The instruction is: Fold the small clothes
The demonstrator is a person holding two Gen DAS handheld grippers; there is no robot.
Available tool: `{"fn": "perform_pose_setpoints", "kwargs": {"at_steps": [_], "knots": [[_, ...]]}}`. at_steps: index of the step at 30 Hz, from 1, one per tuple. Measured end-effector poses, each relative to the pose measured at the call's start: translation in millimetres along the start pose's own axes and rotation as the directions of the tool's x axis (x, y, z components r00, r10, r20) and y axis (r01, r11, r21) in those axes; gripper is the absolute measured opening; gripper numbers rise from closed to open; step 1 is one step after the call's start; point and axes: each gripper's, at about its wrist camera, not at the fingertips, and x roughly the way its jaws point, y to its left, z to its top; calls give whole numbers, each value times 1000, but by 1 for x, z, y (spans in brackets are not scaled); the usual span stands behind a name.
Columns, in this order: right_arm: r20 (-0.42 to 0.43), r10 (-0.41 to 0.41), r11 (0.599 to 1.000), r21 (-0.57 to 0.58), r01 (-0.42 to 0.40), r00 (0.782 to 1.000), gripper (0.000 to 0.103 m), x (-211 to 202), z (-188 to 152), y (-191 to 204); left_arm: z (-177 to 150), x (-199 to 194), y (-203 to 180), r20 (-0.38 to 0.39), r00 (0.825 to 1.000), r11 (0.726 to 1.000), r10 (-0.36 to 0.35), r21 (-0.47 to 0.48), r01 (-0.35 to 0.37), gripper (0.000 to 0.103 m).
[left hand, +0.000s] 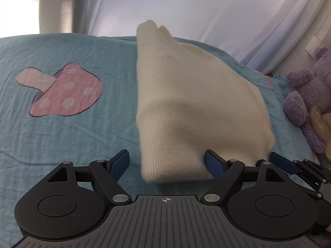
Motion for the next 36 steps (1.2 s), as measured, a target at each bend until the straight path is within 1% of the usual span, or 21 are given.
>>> {"fn": "perform_pose_setpoints", "kwargs": {"at_steps": [1, 2, 4, 9, 12, 14, 16, 19, 21, 23, 25, 26, 27, 28, 29, 30, 31, 32, 34, 35, 36], "knots": [[-22, -14, 1000, 18, 15, 1000, 48, -3, -1, -3, -2, -4, 4, -3, 1000, 1000, -4, 0, 4, 84], [-51, -50, 998, 46, 52, 997, 50, -6, -3, -8, -5, -12, 10, 1, 1000, 1000, -13, -5, 13, 83], [-76, -95, 989, 106, 103, 993, 45, -15, -4, -20, -6, -29, 20, 30, 999, 999, -38, -32, 39, 83], [15, -9, 953, 302, 5, 1000, 45, -30, 14, -44, 10, -50, 30, 112, 990, 993, -84, -69, 92, 83], [21, 46, 934, 353, -51, 999, 45, -17, 21, -39, 16, -39, 25, 90, 989, 989, -120, -71, 127, 84], [-27, 71, 921, 386, -55, 997, 45, -3, 18, -33, 13, -26, 19, 50, 990, 989, -130, -65, 133, 83], [-54, 127, 902, 423, -93, 990, 45, 8, 13, -30, 10, -19, 19, 17, 992, 990, -121, -66, 122, 82], [-39, 150, 892, 437, -118, 988, 45, 4, 9, -30, 7, -19, 25, 10, 991, 987, -136, -89, 136, 82], [-15, 180, 862, 485, -150, 984, 45, 1, 9, -39, 11, -21, 30, 21, 988, 982, -153, -109, 155, 82], [10, 217, 814, 550, -186, 976, 45, 3, 10, -49, 18, -22, 34, 41, 983, 975, -178, -130, 182, 82], [18, 235, 789, 581, -201, 972, 38, 7, 10, -53, 22, -18, 35, 41, 979, 968, -200, -147, 204, 82], [16, 239, 788, 580, -204, 971, 36, 10, 11, -51, 23, -14, 34, 32, 978, 966, -208, -153, 211, 82], [10, 235, 797, 571, -199, 972, 28, 12, 12, -49, 23, -9, 34, 18, 978, 964, -210, -162, 210, 81], [3, 230, 808, 557, -193, 973, 19, 13, 13, -46, 23, -5, 33, 4, 976, 963, -218, -163, 215, 74], [-1, 230, 815, 546, -192, 973, 16, 14, 13, -45, 22, -2, 32, -7, 973, 961, -231, -159, 227, 62], [-2, 237, 816, 544, -197, 972, 12, 15, 13, -44, 21, -1, 30, -11, 973, 962, -232, -152, 227, 62], [4, 255, 809, 547, -216, 967, 11, 14, 14, -46, 19, -2, 29, -6, 975, 966, -223, -137, 220, 56], [23, 284, 785, 569, -246, 959, 10, 13, 13, -50, 19, -3, 30, -8, 976, 969, -218, -120, 215, 50], [66, 340, 718, 625, -305, 938, 8, 14, 10, -62, 19, -5, 35, -12, 973, 968, -229, -109, 226, 49], [64, 341, 710, 636, -302, 938, 8, 15, 9, -67, 20, -6, 39, -11, 972, 966, -234, -112, 232, 50], [35, 315, 737, 620, -268, 948, 8, 16, 10, -68, 22, -8, 43, -3, 975, 968, -223, -114, 222, 50]]}}
